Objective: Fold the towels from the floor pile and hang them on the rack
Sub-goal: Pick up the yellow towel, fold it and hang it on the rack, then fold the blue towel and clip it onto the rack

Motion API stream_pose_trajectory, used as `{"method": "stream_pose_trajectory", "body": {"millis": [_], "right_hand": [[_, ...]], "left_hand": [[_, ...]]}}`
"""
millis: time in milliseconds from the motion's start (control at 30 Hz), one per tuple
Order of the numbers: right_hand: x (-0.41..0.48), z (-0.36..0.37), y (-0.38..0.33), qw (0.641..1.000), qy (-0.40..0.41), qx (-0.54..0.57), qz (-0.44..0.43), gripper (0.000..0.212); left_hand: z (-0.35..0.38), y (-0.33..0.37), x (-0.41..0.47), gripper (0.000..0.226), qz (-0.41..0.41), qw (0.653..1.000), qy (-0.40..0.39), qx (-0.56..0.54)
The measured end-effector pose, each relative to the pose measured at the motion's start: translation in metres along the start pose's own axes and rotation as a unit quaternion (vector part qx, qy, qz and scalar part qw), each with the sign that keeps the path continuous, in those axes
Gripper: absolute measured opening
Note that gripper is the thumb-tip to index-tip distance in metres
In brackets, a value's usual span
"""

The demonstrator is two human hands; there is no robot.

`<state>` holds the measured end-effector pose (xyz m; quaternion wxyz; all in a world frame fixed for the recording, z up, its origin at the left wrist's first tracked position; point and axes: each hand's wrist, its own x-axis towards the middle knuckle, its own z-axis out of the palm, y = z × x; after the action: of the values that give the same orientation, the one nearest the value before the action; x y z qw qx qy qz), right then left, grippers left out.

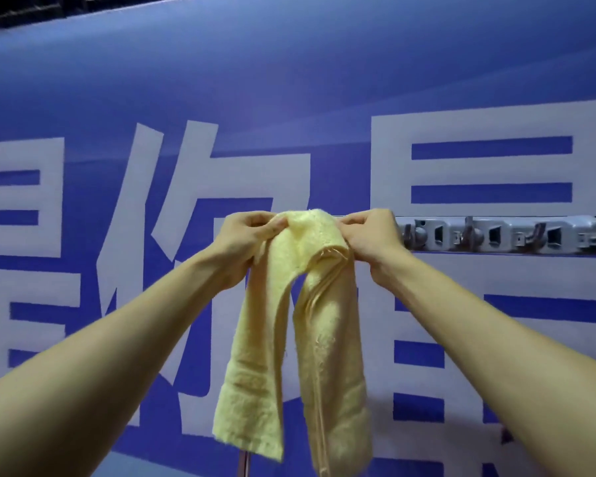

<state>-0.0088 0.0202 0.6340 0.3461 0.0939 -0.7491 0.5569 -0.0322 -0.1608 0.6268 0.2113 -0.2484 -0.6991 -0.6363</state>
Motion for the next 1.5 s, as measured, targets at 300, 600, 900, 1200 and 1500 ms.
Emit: {"method": "stream_pose_trajectory", "body": {"millis": [300,600,900,1200,1500], "right_hand": [[0.037,0.032,0.004,0.935,0.076,-0.304,-0.164,0.025],[0.029,0.046,0.036,0.942,0.017,-0.319,-0.103,0.027],[0.011,0.038,0.059,0.967,-0.022,-0.238,-0.083,0.017],[-0.048,-0.022,0.062,0.930,-0.129,-0.344,-0.015,0.025],[-0.142,-0.118,0.082,0.910,-0.181,-0.365,0.079,0.024]], "left_hand": [[0.001,-0.008,0.060,0.025,-0.001,0.998,0.056,0.008],[0.012,-0.059,0.052,0.022,-0.119,0.992,0.038,-0.012],[0.011,-0.061,0.013,0.023,-0.068,0.997,-0.030,-0.004],[0.010,-0.020,-0.075,0.021,0.001,1.000,0.013,-0.020],[0.082,-0.022,-0.188,0.021,-0.102,0.971,-0.209,0.046]]}}
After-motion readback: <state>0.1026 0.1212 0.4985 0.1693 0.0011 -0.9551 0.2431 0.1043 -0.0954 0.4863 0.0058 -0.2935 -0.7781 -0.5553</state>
